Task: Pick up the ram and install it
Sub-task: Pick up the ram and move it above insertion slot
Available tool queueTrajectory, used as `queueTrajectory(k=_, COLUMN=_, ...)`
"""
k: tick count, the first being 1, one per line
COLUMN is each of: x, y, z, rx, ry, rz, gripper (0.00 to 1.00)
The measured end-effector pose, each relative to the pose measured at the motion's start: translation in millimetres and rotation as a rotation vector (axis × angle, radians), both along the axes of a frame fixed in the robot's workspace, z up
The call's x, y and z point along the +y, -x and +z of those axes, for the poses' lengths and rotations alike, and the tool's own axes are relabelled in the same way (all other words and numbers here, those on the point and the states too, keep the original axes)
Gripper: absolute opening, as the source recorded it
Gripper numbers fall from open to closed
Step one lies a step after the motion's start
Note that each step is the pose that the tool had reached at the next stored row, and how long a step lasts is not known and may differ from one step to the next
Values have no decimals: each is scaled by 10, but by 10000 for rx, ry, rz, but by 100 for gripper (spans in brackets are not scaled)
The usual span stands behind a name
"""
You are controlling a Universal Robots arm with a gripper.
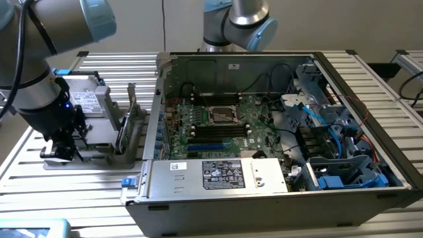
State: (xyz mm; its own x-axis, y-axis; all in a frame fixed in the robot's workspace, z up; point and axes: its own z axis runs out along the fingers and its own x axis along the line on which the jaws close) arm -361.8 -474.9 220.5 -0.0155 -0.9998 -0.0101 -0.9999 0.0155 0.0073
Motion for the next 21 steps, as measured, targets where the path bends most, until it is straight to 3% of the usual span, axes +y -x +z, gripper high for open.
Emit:
queueTrajectory(k=10, x=2, y=-1, z=-123, rx=27, ry=-1, rz=1, gripper=42)
queueTrajectory(k=14, x=35, y=1, z=-142, rx=26, ry=16, rz=0, gripper=42)
queueTrajectory(k=21, x=45, y=15, z=-187, rx=28, ry=29, rz=1, gripper=42)
